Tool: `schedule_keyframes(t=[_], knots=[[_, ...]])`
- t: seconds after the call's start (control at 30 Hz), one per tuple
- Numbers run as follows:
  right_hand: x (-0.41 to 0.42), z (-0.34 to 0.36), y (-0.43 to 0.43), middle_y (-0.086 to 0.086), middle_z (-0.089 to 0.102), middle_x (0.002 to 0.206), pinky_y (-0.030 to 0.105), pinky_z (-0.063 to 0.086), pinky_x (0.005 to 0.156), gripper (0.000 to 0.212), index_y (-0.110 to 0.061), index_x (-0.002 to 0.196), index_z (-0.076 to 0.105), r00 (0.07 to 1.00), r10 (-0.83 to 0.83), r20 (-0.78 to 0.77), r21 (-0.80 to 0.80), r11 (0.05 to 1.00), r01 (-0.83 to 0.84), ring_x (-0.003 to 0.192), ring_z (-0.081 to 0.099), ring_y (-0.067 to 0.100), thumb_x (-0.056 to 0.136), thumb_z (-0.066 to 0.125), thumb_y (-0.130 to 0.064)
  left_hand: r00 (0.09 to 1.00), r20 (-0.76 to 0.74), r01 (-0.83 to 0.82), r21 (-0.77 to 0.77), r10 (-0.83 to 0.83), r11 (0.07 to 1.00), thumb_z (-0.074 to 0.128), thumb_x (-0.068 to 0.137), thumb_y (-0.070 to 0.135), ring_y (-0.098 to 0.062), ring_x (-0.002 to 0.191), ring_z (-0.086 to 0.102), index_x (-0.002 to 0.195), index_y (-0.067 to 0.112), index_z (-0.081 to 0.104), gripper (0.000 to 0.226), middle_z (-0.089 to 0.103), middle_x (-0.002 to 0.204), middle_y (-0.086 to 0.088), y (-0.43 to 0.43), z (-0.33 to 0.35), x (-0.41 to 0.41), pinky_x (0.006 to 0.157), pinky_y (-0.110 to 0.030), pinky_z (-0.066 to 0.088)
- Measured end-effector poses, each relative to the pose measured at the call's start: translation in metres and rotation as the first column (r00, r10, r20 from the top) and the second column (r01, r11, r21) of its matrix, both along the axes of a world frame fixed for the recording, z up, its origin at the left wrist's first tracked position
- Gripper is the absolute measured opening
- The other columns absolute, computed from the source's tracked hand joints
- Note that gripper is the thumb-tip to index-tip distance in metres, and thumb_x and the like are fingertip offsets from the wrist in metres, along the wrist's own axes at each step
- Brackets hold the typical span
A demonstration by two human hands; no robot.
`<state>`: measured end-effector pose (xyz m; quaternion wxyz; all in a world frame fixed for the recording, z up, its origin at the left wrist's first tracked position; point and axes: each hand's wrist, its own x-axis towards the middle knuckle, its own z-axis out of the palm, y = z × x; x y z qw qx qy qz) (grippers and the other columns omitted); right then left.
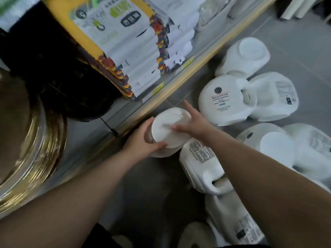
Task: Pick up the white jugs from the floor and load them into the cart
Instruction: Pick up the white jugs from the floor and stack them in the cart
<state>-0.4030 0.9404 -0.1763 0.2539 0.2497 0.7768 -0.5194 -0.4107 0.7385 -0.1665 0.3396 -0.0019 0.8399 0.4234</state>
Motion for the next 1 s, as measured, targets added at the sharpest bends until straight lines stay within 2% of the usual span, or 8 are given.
schedule_keyframes(t=[0.13, 0.37, 0.47, 0.6, 0.7, 0.8, 0.87, 1.0], knots=[[-0.006, -0.041, 0.001, 0.002, 0.03, 0.154, 0.05, 0.04, 0.109, 0.129, -0.063, 0.135, 0.027, 0.996, -0.088, 0.016, -0.105, 0.991, 0.089, 0.138, 0.038, 0.027, 0.022, 0.089, -0.07, 0.997, 0.079, -0.024, 0.039, 0.021, 0.999, 0.086, 0.068, 0.032, -0.014, 0.127, 0.045, 0.149, 0.048, 0.019, 0.106, 0.042, 0.143, 0.016, 0.003, -0.017, -0.003, 0.102, -0.046, 0.046], [0.006, 0.02, -0.013, 0.0, 0.045, 0.139, 0.049, 0.05, 0.099, 0.123, -0.04, 0.141, 0.04, 0.98, -0.197, -0.01, -0.165, 0.967, 0.193, 0.124, 0.049, 0.026, 0.029, 0.09, -0.054, 0.997, 0.067, -0.05, 0.122, 0.042, 0.991, 0.089, 0.066, 0.022, -0.011, 0.124, 0.046, 0.149, 0.043, 0.029, 0.104, 0.047, 0.135, 0.016, -0.003, 0.025, 0.0, 0.101, -0.044, 0.048], [0.021, 0.083, -0.017, -0.001, 0.048, 0.138, 0.05, 0.051, 0.097, 0.124, -0.039, 0.141, 0.04, 0.964, -0.268, -0.002, -0.178, 0.948, 0.263, 0.123, 0.05, 0.024, 0.028, 0.089, -0.053, 0.998, 0.055, -0.031, 0.165, 0.022, 0.986, 0.088, 0.065, 0.009, 0.0, 0.12, 0.048, 0.149, 0.028, 0.034, 0.102, 0.05, 0.132, 0.014, -0.005, 0.082, 0.006, 0.104, -0.023, 0.043], [0.046, 0.194, -0.025, -0.003, 0.046, 0.14, 0.046, 0.047, 0.103, 0.126, -0.041, 0.14, 0.04, 0.942, -0.335, -0.025, -0.187, 0.927, 0.324, 0.128, 0.048, 0.02, 0.027, 0.092, -0.055, 0.998, 0.069, -0.011, 0.204, -0.003, 0.979, 0.091, 0.059, 0.009, 0.016, 0.101, 0.049, 0.147, 0.023, 0.037, 0.104, 0.052, 0.12, 0.023, -0.007, 0.187, 0.019, 0.082, 0.004, 0.036], [0.069, 0.295, -0.03, -0.004, 0.047, 0.134, 0.045, 0.049, 0.101, 0.103, -0.045, 0.134, 0.042, 0.921, -0.386, -0.06, -0.194, 0.909, 0.369, 0.123, 0.051, 0.019, 0.047, 0.096, -0.035, 0.996, 0.084, 0.005, 0.249, -0.026, 0.969, 0.092, 0.044, 0.031, 0.003, 0.115, 0.051, 0.146, 0.028, 0.037, 0.115, 0.054, 0.13, 0.017, -0.012, 0.281, 0.034, 0.101, -0.011, 0.037], [0.09, 0.394, -0.035, -0.004, 0.047, 0.134, 0.043, 0.05, 0.1, 0.099, -0.038, 0.14, 0.042, 0.901, -0.427, -0.078, -0.191, 0.893, 0.407, 0.121, 0.052, 0.019, 0.057, 0.094, -0.026, 0.997, 0.049, 0.037, 0.284, -0.053, 0.958, 0.091, 0.049, 0.028, -0.003, 0.121, 0.048, 0.147, 0.02, 0.035, 0.113, 0.048, 0.141, 0.003, -0.019, 0.383, 0.05, 0.111, -0.019, 0.033], [0.099, 0.452, -0.039, -0.005, 0.047, 0.136, 0.043, 0.051, 0.099, 0.105, -0.037, 0.143, 0.04, 0.894, -0.44, -0.089, -0.22, 0.884, 0.413, 0.121, 0.052, 0.018, 0.054, 0.095, -0.029, 0.998, 0.016, 0.054, 0.27, -0.061, 0.961, 0.091, 0.058, 0.018, 0.0, 0.121, 0.048, 0.147, 0.019, 0.035, 0.105, 0.047, 0.135, 0.01, -0.025, 0.442, 0.06, 0.106, -0.011, 0.033], [0.111, 0.54, -0.054, -0.007, 0.046, 0.138, 0.047, 0.052, 0.096, 0.116, -0.045, 0.14, 0.04, 0.904, -0.4, -0.149, -0.244, 0.901, 0.359, 0.123, 0.053, 0.018, 0.036, 0.091, -0.046, 0.999, -0.052, 0.014, 0.284, 0.001, 0.959, 0.091, 0.055, 0.027, -0.009, 0.127, 0.049, 0.144, 0.037, 0.038, 0.105, 0.05, 0.138, 0.013, -0.044, 0.532, 0.079, 0.111, -0.034, 0.038]])
